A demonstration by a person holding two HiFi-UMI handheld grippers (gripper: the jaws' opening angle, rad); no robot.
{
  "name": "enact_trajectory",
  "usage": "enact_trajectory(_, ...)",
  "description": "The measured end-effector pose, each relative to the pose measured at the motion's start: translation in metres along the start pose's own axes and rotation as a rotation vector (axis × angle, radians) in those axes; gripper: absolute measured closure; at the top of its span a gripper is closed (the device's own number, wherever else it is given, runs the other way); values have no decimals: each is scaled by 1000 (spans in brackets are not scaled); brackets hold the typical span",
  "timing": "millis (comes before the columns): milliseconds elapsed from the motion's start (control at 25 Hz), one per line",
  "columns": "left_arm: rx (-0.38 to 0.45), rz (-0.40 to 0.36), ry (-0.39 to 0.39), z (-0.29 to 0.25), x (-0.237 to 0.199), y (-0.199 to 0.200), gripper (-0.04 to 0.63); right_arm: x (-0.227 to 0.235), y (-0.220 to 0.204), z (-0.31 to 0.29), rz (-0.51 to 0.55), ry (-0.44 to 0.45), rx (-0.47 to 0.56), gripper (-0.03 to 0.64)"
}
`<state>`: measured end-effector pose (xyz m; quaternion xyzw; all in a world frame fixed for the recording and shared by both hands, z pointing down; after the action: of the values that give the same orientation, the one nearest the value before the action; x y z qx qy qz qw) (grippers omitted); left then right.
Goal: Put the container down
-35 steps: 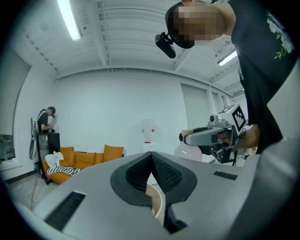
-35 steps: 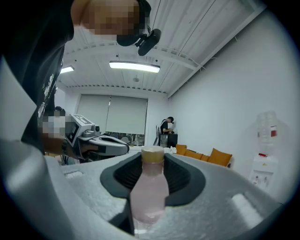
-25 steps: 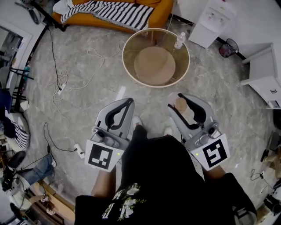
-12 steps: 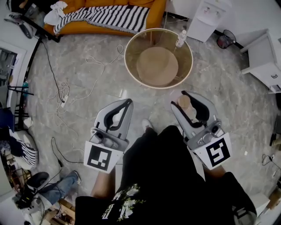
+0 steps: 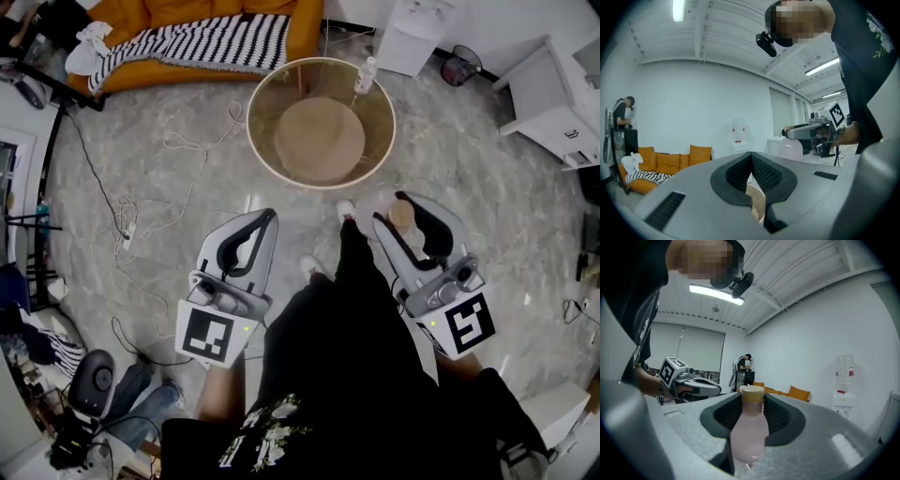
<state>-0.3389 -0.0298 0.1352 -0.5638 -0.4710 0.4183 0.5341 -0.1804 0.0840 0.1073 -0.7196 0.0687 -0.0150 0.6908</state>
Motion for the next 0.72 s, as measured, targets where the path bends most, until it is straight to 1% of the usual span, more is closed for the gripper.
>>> enact_trajectory(120, 2, -9, 5, -17, -6, 6, 588, 19, -1, -9, -4, 2, 3, 480)
enact_trajectory(240, -11, -16, 17, -35, -15, 8, 586, 40, 2, -24, 8, 16, 35, 480)
enact_trajectory(360, -16, -14, 40, -54, -27, 8, 587, 60, -3, -40, -6, 36, 22, 480)
enact_trajectory(720, -9, -27, 92, -130, -55, 26, 586, 138, 3, -83, 4, 94, 46, 480)
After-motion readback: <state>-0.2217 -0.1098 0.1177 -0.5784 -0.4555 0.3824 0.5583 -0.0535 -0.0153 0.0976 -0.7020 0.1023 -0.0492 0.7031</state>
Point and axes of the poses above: the fingertips, and each gripper's own axes: z backward along the fingers, x to its right, y out of its top, the point moved 5 cm from there along z, backward along the fingers, and after that the axes turned 5 degrees about x, right-handed, at the moved point
